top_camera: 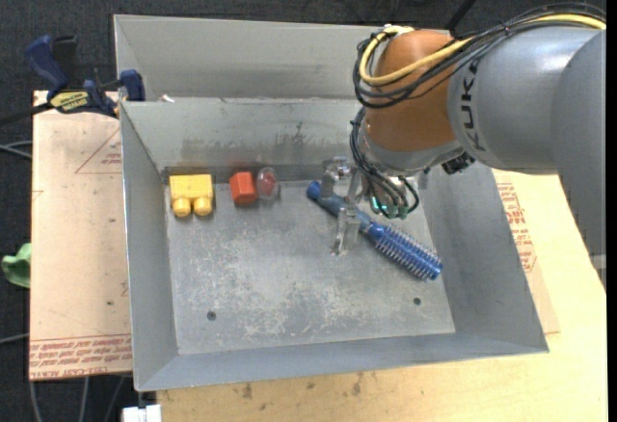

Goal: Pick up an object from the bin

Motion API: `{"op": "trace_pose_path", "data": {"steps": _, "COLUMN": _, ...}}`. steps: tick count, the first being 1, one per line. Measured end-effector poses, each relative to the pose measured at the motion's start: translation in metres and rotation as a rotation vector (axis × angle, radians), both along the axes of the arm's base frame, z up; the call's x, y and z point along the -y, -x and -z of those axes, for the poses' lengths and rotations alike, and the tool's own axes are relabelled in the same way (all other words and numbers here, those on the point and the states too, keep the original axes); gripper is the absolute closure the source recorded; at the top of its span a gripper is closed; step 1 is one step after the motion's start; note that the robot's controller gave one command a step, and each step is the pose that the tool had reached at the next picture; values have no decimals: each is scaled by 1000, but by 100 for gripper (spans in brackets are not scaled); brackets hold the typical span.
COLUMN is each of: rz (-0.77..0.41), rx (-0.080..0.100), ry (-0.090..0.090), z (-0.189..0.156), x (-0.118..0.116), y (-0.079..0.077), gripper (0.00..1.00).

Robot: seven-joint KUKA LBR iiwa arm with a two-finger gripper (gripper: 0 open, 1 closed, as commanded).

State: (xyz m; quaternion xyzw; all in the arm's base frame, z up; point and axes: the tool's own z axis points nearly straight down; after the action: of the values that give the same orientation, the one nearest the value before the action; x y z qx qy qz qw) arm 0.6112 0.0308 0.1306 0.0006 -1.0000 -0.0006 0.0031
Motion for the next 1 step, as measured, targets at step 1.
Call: {"op": "trace_pose_path", "data": {"steps": 1, "rz": 230, "rx": 4, "ry": 3, "z": 63, "x": 97, "y": -12, "gripper": 0}}
